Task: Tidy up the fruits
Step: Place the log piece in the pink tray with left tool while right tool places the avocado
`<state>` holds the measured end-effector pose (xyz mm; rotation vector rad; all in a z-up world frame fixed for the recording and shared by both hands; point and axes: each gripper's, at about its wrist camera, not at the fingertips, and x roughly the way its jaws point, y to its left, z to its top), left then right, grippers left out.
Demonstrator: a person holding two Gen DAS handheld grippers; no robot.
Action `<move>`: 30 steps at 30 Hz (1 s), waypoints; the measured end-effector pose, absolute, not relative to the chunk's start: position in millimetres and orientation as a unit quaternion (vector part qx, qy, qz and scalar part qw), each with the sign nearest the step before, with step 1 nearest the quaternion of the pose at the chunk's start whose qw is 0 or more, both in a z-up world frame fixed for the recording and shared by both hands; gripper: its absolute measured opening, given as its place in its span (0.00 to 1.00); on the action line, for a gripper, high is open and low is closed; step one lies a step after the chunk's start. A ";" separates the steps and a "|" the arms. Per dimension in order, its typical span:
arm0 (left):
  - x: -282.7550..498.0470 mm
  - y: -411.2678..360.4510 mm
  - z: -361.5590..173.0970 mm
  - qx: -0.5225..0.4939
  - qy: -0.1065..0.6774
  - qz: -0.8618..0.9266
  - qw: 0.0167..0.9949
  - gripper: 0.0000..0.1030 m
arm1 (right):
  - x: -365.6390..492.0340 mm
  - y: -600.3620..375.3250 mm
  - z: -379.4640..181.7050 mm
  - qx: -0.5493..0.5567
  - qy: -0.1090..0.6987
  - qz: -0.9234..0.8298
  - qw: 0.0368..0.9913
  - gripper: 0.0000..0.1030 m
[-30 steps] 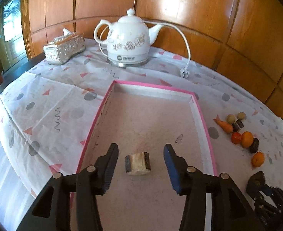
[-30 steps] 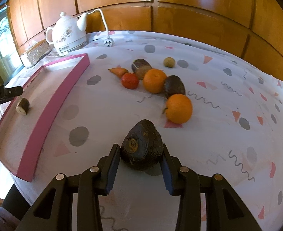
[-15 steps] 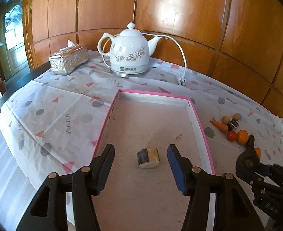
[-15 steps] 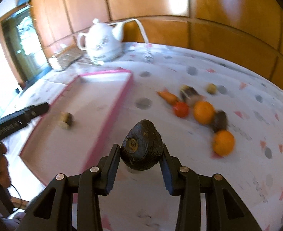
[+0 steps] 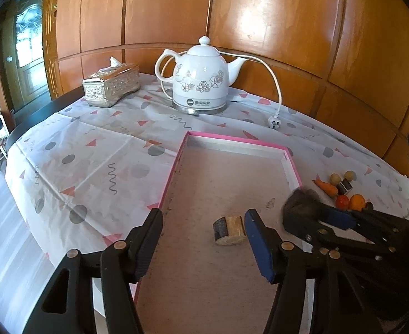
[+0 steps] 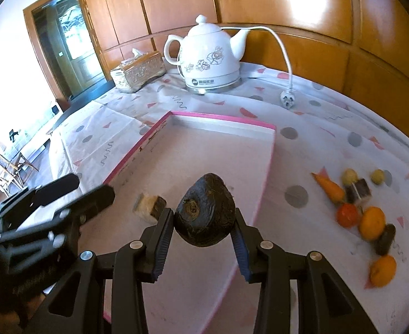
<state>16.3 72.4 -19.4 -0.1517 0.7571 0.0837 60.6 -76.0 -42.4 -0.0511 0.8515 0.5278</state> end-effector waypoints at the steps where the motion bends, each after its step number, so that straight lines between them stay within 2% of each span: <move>1: 16.3 73.3 -19.6 -0.075 0.369 0.040 0.925 0.60 | 61.9 -74.0 -42.7 -0.027 0.407 0.252 0.878 0.41; 5: 15.8 73.4 -20.3 -0.076 0.371 0.039 0.925 0.60 | 66.2 -74.0 -43.4 -0.026 0.402 0.242 0.883 0.48; 30: 9.8 14.4 -23.0 -0.019 0.385 -0.046 0.922 0.61 | 19.0 -226.8 -62.6 0.094 0.409 0.082 0.904 0.48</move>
